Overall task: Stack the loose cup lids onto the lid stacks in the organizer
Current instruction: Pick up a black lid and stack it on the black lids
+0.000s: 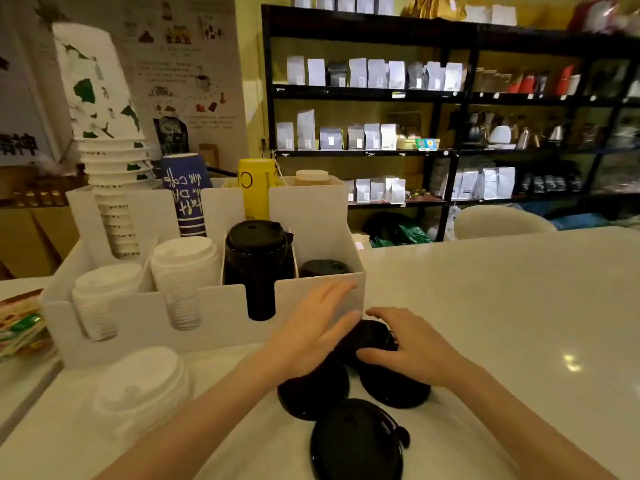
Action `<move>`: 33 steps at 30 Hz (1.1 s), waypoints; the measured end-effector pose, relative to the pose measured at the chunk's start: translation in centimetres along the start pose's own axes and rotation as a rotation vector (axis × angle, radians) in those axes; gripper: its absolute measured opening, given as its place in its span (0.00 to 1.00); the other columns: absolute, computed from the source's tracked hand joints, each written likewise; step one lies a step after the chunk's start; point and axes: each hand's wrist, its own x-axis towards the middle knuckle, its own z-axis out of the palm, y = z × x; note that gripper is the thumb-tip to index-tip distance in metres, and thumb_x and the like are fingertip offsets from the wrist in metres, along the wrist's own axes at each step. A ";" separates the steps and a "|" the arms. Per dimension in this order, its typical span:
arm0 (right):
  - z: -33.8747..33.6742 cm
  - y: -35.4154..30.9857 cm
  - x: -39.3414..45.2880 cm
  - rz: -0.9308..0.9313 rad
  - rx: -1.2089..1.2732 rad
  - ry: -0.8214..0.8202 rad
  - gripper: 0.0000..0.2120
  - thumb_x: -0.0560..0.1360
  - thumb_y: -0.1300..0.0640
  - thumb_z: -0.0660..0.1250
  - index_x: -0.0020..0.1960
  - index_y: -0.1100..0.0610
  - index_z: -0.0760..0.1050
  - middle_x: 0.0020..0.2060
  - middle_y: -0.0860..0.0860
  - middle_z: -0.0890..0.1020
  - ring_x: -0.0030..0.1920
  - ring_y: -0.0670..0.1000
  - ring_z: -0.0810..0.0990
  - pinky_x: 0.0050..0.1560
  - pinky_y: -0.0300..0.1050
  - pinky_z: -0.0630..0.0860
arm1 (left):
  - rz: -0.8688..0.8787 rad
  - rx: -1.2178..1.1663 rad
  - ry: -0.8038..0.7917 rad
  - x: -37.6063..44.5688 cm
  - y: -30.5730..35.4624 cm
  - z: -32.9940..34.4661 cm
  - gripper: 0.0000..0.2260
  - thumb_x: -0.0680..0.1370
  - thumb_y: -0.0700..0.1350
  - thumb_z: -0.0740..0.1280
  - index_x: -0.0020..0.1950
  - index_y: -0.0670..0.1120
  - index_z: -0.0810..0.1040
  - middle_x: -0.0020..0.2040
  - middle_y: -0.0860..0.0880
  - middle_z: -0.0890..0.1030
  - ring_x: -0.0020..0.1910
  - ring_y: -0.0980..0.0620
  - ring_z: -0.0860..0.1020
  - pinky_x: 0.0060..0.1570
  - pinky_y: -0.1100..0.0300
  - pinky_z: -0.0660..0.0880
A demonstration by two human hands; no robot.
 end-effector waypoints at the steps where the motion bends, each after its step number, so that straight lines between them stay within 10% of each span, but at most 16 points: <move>1: 0.0 0.1 0.0 0.022 0.008 -0.012 0.36 0.66 0.35 0.64 0.69 0.48 0.59 0.68 0.49 0.69 0.66 0.50 0.67 0.64 0.46 0.65 | -0.039 0.018 -0.068 0.1 0.0 0.3 0.24 0.76 0.57 0.54 0.71 0.54 0.56 0.73 0.54 0.61 0.70 0.58 0.58 0.66 0.64 0.54; 7: -0.1 0.8 -0.1 0.081 0.039 -0.045 0.37 0.63 0.35 0.67 0.67 0.50 0.63 0.63 0.51 0.73 0.61 0.52 0.72 0.61 0.49 0.71 | -0.155 0.015 -0.271 0.5 -0.6 1.6 0.26 0.75 0.60 0.54 0.70 0.50 0.60 0.69 0.49 0.68 0.67 0.52 0.67 0.65 0.60 0.60; 12: 0.0 1.2 0.0 0.104 0.121 -0.060 0.36 0.62 0.39 0.71 0.65 0.52 0.65 0.61 0.52 0.75 0.58 0.52 0.74 0.59 0.50 0.74 | -0.187 0.004 -0.331 0.6 0.0 1.8 0.21 0.73 0.58 0.62 0.62 0.49 0.70 0.42 0.56 0.76 0.39 0.60 0.73 0.38 0.67 0.68; 19: 0.2 1.9 0.3 0.136 0.285 -0.060 0.31 0.60 0.42 0.74 0.59 0.49 0.72 0.54 0.48 0.76 0.54 0.49 0.74 0.51 0.40 0.72 | -0.260 0.013 -0.346 1.4 0.1 1.1 0.27 0.70 0.53 0.68 0.66 0.47 0.68 0.64 0.46 0.74 0.60 0.50 0.73 0.55 0.60 0.70; 24: -0.8 1.2 0.3 0.098 0.364 0.024 0.41 0.53 0.34 0.70 0.63 0.48 0.69 0.58 0.46 0.76 0.58 0.46 0.73 0.56 0.40 0.68 | -0.206 -0.043 -0.191 1.5 0.8 -1.0 0.26 0.68 0.53 0.70 0.64 0.48 0.70 0.59 0.49 0.77 0.56 0.54 0.74 0.48 0.66 0.70; 29: -3.1 -1.4 0.6 -0.052 0.467 0.143 0.31 0.56 0.38 0.73 0.57 0.41 0.71 0.54 0.43 0.77 0.56 0.43 0.74 0.55 0.37 0.70 | -0.146 -0.065 0.030 1.5 1.6 -4.2 0.25 0.65 0.54 0.73 0.60 0.52 0.74 0.50 0.55 0.75 0.38 0.58 0.73 0.43 0.68 0.70; 33: -5.2 -3.7 2.0 -0.144 0.462 0.195 0.29 0.55 0.38 0.70 0.55 0.40 0.71 0.52 0.41 0.75 0.55 0.44 0.73 0.54 0.37 0.69 | -0.132 -0.106 0.168 1.7 1.6 -6.2 0.24 0.63 0.54 0.73 0.58 0.52 0.75 0.51 0.55 0.76 0.50 0.57 0.75 0.51 0.63 0.71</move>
